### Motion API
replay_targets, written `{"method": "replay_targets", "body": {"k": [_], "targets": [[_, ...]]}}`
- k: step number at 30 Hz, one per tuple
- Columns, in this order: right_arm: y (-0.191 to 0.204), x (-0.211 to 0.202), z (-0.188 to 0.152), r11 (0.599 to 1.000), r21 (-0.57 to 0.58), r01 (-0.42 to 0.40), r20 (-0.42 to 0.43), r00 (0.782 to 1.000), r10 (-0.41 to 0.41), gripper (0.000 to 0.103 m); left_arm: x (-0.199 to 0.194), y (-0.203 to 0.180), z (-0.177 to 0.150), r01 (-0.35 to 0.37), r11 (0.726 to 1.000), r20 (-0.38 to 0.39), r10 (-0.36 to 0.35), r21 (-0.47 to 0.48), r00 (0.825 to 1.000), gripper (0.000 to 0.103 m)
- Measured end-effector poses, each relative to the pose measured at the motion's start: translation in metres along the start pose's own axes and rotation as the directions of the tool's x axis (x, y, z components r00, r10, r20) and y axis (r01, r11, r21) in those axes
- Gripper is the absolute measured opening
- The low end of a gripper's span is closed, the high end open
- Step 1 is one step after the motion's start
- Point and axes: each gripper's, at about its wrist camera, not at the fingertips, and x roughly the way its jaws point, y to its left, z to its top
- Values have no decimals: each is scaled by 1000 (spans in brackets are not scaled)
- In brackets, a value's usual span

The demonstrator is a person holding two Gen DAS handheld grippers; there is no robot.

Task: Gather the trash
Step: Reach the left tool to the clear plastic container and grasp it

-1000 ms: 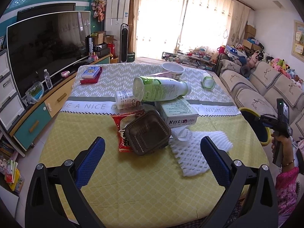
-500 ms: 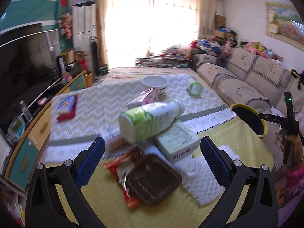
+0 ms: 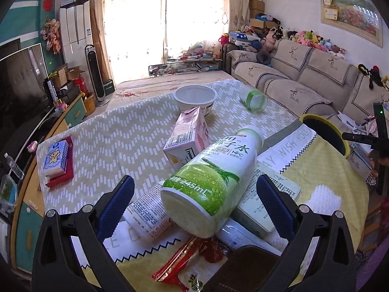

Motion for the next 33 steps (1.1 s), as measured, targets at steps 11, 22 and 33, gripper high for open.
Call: {"method": "replay_targets", "body": {"k": [11,22,33], "targets": [[9,12,-3,1000,-7,-15,-33,999,15,78,2,-14,5,129,990,10,-130,55,991,65],[7,18,-7,1000,1,-24,-50,998,24,78,17,-14,9,118,993,-26,-118,15,993,69],[7,16,-9,999,3,-45,-51,998,46,79,21,-20,16,103,995,-39,-103,-14,994,55]]}}
